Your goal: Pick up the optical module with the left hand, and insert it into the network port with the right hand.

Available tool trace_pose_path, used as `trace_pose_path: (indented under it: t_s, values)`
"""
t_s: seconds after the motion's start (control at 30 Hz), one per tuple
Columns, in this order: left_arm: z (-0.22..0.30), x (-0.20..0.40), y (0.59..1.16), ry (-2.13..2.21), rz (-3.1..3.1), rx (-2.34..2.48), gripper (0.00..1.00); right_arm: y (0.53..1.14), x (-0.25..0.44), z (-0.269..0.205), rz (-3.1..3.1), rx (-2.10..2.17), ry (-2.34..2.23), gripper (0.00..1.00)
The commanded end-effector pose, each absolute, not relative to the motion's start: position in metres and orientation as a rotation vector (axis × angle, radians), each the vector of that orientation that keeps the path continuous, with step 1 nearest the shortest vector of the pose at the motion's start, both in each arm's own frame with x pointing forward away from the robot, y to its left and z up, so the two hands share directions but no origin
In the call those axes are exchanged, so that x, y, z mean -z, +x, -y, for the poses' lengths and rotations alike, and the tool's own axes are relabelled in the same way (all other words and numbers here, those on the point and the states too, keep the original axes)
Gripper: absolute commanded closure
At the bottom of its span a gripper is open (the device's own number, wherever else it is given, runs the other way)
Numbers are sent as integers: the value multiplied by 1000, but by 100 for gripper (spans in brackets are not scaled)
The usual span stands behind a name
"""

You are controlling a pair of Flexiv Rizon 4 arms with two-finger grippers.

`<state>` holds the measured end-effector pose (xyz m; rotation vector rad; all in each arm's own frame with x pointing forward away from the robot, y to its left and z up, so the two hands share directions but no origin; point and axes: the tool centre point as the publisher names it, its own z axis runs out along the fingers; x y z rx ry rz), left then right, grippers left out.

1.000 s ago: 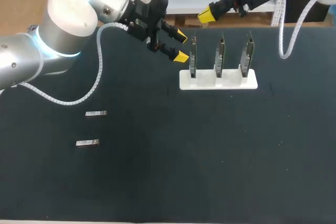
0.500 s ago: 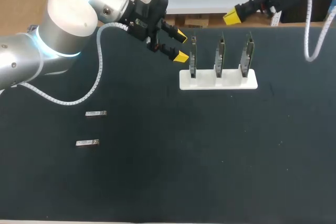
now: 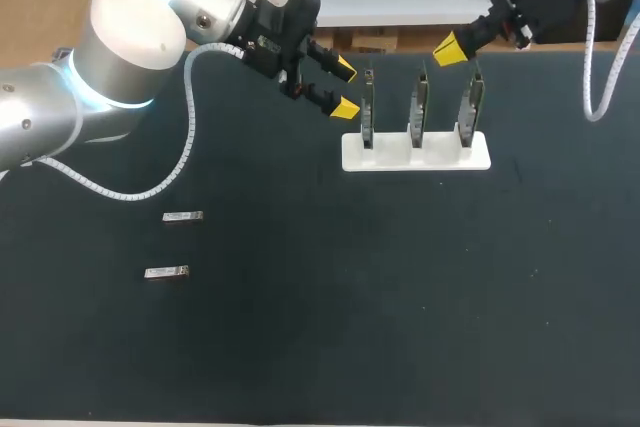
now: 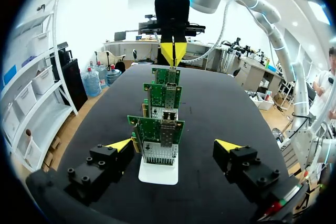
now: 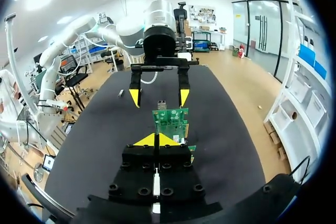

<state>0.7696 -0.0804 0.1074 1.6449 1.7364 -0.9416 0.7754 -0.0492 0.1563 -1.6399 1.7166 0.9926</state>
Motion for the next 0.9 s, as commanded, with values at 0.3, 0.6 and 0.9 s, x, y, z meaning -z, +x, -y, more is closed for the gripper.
trace_pose_path:
  t_s: [0.3, 0.6, 0.9]
  values:
    - [81, -108, 770, 1646, -1740, 939, 0, 770, -155, 54, -1716, -1003, -1648, 100]
    - [81, -108, 770, 1646, -1740, 939, 0, 767, -153, 56, -1725, -998, -1650, 100]
    - [81, -108, 770, 1646, -1740, 939, 0, 766, -149, 57, -1734, -1002, -1650, 100]
